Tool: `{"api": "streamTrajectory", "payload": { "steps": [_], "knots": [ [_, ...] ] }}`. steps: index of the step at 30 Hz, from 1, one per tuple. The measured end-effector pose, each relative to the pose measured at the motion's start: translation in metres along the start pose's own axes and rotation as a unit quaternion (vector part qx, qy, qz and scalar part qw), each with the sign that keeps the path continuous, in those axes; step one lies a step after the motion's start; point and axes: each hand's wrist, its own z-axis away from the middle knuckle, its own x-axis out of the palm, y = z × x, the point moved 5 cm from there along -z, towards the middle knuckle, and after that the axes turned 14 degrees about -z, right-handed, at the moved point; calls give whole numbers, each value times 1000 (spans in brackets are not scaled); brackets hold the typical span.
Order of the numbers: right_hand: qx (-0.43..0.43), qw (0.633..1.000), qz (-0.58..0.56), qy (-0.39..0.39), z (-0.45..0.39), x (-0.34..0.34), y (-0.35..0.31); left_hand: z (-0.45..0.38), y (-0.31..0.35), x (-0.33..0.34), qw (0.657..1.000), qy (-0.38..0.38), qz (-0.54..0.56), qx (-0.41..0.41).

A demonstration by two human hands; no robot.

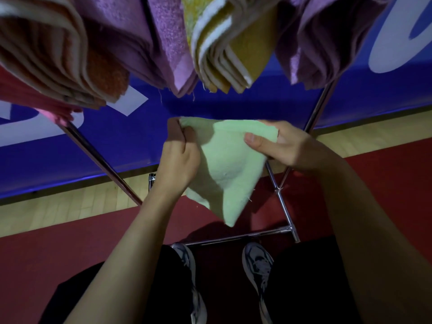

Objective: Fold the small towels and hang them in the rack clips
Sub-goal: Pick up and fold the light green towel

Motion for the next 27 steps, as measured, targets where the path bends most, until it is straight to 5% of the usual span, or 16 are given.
{"api": "streamTrajectory", "payload": {
  "steps": [4, 7, 10, 14, 21, 23, 27],
  "knots": [
    [23, 999, -39, 30, 3, -8, 4, 2, 6, 0, 999, -1, -25, 23],
    [22, 981, -177, 81, -2, -2, 5, 3, -3, 4, 991, -30, 78, -109],
    [85, 936, -321, 117, -11, 6, 20, 8, -10, 16, 887, -150, 340, -274],
    [142, 912, -374, 89, -16, 29, 34, 16, -8, 19, 765, -216, 508, -331],
    [13, 809, -586, 40, -30, 38, 30, 25, 7, 7, 688, -242, 599, -330],
    [46, 828, -558, 32, -35, 41, 36, 25, 4, 6, 646, -259, 632, -341],
    [138, 870, -468, -64, -28, 65, 50, 16, -1, -6, 673, -180, 642, -320]
  ]
}}
